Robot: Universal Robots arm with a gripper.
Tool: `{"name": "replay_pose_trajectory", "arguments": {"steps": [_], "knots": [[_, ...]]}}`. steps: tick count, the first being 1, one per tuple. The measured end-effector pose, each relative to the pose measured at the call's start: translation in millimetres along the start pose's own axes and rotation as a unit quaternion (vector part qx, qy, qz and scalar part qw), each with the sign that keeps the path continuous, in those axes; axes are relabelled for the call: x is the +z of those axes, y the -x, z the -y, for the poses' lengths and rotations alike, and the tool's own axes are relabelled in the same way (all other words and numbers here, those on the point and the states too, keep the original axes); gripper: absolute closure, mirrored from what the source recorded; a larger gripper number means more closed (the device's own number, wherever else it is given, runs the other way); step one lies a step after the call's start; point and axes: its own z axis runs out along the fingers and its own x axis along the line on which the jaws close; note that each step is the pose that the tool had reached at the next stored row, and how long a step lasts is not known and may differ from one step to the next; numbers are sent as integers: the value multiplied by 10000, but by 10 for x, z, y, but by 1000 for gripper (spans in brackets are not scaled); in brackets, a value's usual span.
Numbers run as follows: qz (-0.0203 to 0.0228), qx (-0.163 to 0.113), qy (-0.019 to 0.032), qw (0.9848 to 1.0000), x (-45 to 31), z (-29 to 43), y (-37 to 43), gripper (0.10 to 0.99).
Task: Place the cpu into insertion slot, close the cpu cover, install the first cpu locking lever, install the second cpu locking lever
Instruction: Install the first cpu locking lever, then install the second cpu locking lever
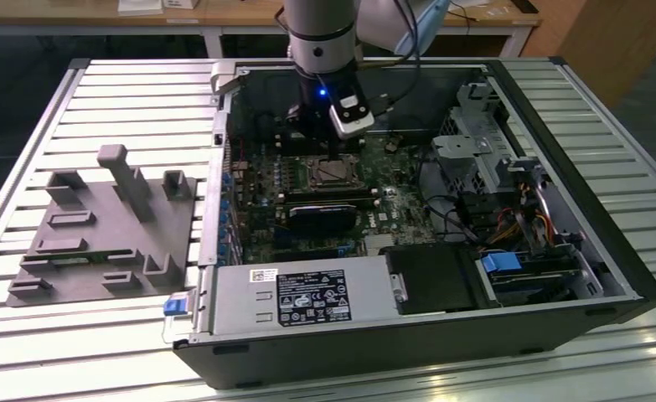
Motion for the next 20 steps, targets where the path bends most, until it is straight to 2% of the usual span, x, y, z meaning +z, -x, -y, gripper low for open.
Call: {"name": "replay_pose_trajectory", "arguments": {"steps": [3, 6, 8, 15, 20], "knots": [[0, 0, 0, 10000, -45, -3, 6, 980], [0, 0, 1, 10000, -46, -4, 6, 980], [-10, 6, 42, 10000, -47, -4, 6, 980], [-13, 7, 53, 10000, -47, 1, 7, 980], [-13, 7, 52, 10000, -49, 39, 17, 980]]}}
